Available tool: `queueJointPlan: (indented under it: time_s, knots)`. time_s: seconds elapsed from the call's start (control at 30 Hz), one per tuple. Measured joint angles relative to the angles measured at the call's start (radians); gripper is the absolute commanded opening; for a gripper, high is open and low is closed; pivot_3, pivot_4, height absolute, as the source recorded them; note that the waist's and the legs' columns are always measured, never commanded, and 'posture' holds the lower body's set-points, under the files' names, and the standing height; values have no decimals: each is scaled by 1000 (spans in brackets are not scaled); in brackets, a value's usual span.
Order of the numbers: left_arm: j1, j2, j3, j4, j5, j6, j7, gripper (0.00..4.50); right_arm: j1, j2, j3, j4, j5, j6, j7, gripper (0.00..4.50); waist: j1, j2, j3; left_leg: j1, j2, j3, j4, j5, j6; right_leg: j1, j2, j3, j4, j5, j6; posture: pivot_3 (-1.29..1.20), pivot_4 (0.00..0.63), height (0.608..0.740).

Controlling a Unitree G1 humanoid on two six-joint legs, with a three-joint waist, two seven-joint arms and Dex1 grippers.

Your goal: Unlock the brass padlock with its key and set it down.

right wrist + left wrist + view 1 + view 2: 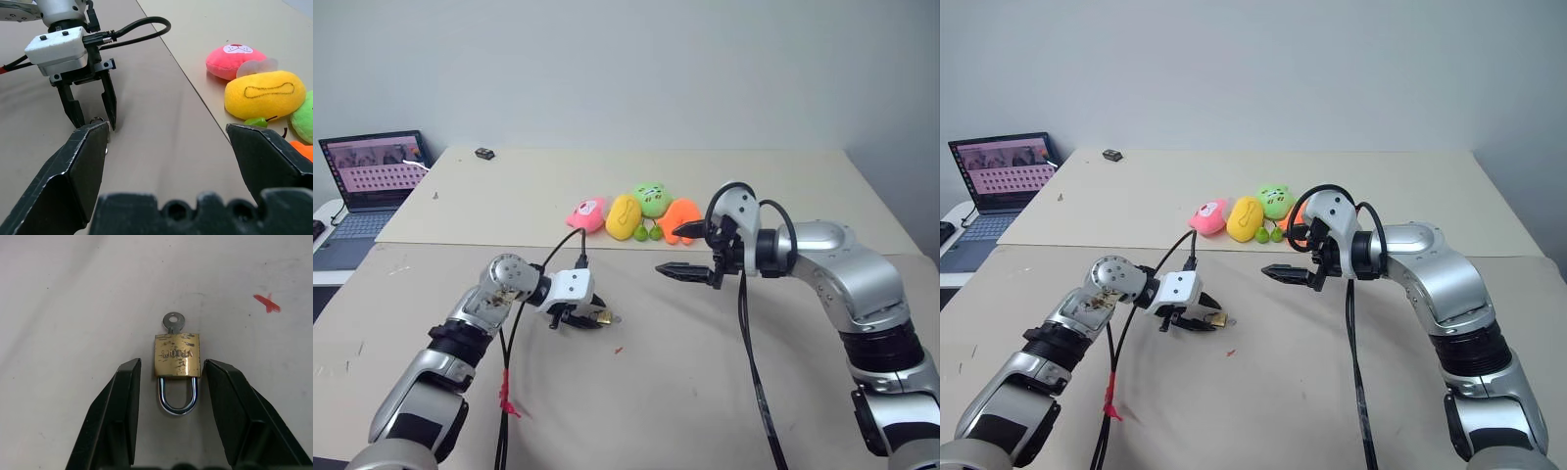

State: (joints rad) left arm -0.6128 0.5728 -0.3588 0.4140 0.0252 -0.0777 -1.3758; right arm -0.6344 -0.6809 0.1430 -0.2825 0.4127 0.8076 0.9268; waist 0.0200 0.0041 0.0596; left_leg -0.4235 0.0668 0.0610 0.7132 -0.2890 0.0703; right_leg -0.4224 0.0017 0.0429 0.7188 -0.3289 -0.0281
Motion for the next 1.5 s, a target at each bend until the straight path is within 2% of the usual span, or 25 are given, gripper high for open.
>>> queueJointPlan:
  time_s: [0.13, 0.37, 1.5]
  knots:
    - [2, -38, -5, -18, -25, 45, -9, 2219, 0, -1, 0, 0, -3, 0, -4, 4500, 0, 0, 0, -1, 0, 0, 0, 0, 0, -1, -1, 0, -1, 0, 0, 0, 150, 640]
    - [2, -42, -7, -24, -24, 56, -7, 2219, 0, -8, 0, 0, -8, 0, -12, 4500, -12, 0, 0, 1, 2, 0, -1, 0, 0, -1, 4, 0, 1, 0, 0, 0, 150, 640]
    - [-1, -7, 0, 29, -31, 12, -11, 2219, -3, -12, 26, 17, -29, -6, -14, 4500, -11, 0, 0, 1, 3, 0, 0, 0, 0, -1, 6, 0, 1, 0, 0, 0, 150, 640]
